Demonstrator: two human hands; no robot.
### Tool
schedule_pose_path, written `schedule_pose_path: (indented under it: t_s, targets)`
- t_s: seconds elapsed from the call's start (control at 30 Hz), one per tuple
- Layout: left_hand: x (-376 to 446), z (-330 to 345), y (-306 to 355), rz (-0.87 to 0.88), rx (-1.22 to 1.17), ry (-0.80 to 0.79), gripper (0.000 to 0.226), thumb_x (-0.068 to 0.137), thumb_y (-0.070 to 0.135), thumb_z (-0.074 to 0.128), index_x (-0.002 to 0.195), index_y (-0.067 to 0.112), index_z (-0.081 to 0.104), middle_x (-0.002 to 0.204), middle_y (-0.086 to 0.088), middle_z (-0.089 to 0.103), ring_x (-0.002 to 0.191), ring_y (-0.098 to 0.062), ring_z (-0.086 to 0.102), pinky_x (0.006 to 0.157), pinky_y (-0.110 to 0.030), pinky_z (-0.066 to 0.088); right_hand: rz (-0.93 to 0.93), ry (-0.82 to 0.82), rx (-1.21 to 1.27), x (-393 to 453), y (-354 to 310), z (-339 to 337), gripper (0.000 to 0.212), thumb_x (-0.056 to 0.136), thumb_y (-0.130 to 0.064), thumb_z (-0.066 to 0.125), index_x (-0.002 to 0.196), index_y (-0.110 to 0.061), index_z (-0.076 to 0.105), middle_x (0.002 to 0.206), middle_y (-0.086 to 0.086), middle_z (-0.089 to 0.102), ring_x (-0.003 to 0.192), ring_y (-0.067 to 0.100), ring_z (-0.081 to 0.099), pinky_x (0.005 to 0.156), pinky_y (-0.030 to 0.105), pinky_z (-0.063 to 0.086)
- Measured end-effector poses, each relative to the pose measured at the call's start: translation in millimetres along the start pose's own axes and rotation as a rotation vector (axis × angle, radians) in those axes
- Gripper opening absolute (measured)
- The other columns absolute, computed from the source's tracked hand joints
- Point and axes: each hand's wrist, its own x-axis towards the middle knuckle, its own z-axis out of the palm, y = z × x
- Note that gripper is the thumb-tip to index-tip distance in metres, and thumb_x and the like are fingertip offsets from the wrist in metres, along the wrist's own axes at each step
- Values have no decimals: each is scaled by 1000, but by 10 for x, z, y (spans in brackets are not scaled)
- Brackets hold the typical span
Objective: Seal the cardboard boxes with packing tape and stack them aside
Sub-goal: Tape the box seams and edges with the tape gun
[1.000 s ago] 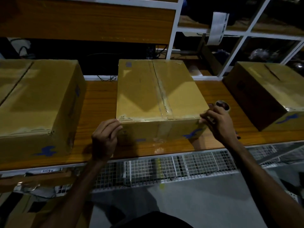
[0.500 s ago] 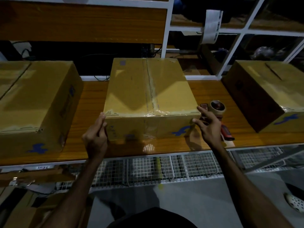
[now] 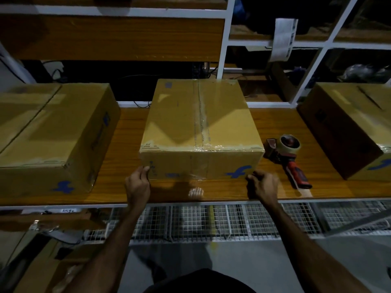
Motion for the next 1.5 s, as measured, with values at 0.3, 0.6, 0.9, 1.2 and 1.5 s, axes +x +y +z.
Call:
schedule_pose_path:
  t_s: [0.3,0.6,0.9,1.2,1.5]
  targets:
    - [-146,-27,25,-253,-7,-244,23,100,23,63,118,12,73,91,-12,73,75,-28,64,60,-32,46,123,-77,65,-107,-226,-7,15,99,-10,65,110,-16,74,89,-10,77,81,8,74,64,24,52]
    - [-1184,-371,415,-362,-425,-85,63,86,86,51,111,33,75,106,6,76,106,-21,68,96,-48,55,125,71,394,-1069,-149,-18,53,97,-73,49,132,-36,63,126,-11,69,115,7,65,95,36,49]
    - [-1261,-654,512,-440,-630,-88,84,85,86,52,147,29,56,142,-3,66,132,-28,61,111,-55,49,67,11,508,-1116,-384,-397,94,83,-96,39,147,-28,51,136,-2,59,121,17,61,96,37,57]
    - [-1361,-546,585,-475,-841,-136,75,81,83,64,138,34,65,133,-8,71,121,-36,67,97,-68,54,175,141,727,-1516,-901,-340,17,103,-65,50,116,-57,58,120,-17,59,110,11,59,102,64,53]
    - [-1829,-1194,660,-417,-920,-112,75,76,80,71,131,30,69,124,-12,74,115,-38,70,90,-71,56,241,315,808,-2545,-1081,-464,20,103,-59,57,115,-45,63,120,-8,63,114,24,62,81,55,61]
